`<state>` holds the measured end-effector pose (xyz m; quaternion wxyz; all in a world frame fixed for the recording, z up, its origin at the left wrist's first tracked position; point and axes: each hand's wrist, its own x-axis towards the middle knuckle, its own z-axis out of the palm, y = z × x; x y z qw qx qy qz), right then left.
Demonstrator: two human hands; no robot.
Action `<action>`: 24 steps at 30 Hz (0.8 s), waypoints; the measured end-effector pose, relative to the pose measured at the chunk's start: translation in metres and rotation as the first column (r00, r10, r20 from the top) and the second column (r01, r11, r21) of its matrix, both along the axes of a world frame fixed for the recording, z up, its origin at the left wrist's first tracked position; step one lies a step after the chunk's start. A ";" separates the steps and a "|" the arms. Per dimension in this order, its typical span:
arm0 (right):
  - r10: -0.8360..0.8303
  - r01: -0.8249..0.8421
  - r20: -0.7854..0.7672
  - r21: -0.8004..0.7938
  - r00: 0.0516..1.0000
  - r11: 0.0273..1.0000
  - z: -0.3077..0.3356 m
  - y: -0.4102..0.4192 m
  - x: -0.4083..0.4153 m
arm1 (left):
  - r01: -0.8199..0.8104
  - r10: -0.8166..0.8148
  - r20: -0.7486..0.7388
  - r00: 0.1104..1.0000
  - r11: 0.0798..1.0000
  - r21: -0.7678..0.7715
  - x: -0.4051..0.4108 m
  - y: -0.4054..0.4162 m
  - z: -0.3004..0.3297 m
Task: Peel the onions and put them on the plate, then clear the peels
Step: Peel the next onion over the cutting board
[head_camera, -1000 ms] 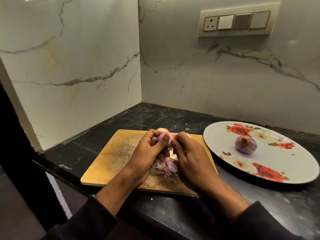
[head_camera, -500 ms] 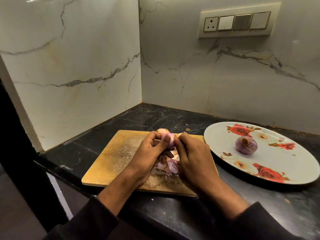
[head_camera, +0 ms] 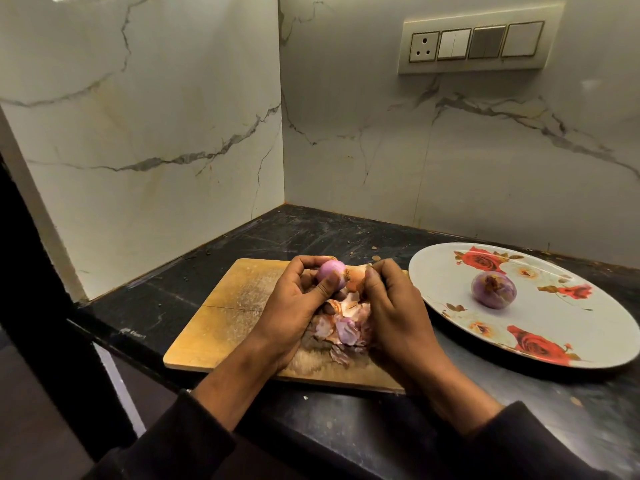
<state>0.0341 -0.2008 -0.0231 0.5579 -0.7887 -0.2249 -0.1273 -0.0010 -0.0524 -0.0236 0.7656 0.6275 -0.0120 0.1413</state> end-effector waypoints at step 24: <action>-0.077 0.079 0.023 -0.152 0.997 0.985 0.003 0.005 -0.007 | -0.002 -0.003 0.064 0.998 0.997 0.071 -0.002 -0.001 0.001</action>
